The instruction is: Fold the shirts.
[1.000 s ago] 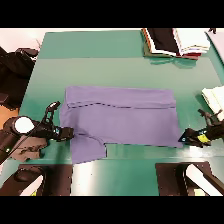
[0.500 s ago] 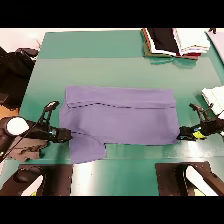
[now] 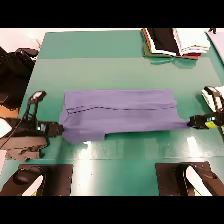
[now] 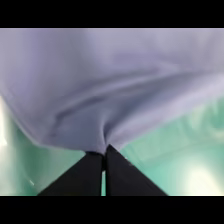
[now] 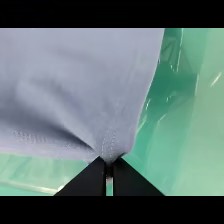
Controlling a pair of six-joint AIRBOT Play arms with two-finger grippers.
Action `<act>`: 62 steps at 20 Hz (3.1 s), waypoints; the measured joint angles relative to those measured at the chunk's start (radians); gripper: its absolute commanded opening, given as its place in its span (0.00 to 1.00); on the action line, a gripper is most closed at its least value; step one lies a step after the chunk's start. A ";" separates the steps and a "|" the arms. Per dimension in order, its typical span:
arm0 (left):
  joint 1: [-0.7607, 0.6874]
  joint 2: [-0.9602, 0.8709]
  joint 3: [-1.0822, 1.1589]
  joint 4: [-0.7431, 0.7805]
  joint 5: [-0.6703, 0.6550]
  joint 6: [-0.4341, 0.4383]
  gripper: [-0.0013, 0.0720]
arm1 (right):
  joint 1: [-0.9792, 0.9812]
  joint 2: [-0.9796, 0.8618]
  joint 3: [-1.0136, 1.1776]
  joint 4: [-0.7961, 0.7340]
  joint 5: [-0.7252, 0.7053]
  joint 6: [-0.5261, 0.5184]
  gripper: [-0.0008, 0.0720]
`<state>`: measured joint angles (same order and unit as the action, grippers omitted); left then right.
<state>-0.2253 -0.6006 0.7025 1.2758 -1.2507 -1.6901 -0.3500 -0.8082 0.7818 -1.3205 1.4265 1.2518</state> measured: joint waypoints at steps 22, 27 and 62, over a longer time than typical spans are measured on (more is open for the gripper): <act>0.077 -0.670 0.449 0.070 0.438 0.065 0.75 | 0.080 -0.726 0.629 0.216 -0.154 0.032 0.81; 0.078 -0.674 0.481 0.022 0.371 0.072 0.07 | -0.080 -0.734 0.522 0.277 -0.074 -0.030 0.81; -0.290 -1.215 0.838 -0.211 0.383 0.120 0.05 | 0.448 -0.542 0.883 0.616 -0.100 -0.092 0.03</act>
<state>-0.5156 -1.8156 1.5406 1.0645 -0.8673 -1.5703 0.0982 -1.3506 1.6650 -0.7044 1.3262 1.1599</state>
